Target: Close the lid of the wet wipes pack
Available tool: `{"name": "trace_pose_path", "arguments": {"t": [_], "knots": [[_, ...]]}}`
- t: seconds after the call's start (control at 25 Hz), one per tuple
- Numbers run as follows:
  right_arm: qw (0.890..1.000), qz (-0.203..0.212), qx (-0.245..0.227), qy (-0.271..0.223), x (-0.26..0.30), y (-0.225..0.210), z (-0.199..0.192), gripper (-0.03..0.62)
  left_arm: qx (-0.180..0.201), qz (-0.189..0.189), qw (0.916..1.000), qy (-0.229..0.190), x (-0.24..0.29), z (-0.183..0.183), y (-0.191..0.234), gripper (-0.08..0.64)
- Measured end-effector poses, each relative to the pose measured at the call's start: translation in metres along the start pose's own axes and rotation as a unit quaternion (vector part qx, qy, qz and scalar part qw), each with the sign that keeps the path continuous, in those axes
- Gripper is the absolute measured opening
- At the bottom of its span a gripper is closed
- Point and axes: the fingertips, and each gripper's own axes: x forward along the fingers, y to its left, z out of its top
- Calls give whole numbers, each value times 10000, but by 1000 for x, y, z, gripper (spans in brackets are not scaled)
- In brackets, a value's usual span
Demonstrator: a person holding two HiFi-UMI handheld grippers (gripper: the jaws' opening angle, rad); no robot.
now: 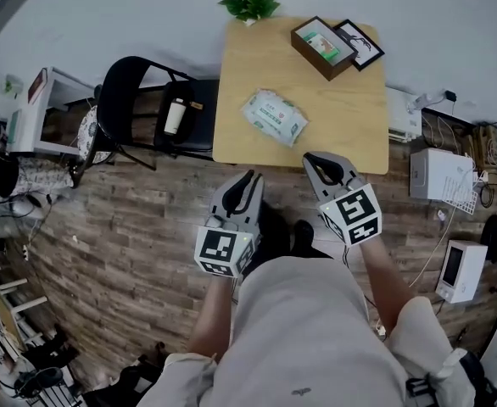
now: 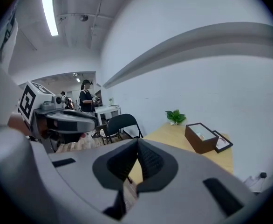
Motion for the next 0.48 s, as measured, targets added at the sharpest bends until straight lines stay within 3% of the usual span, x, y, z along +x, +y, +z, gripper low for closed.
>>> {"name": "trace_pose_path", "arguments": {"t": [0.48], "knots": [[9968, 323, 509, -534, -53, 24, 15, 0, -31, 295, 9993, -244, -43, 8, -21, 25]]}}
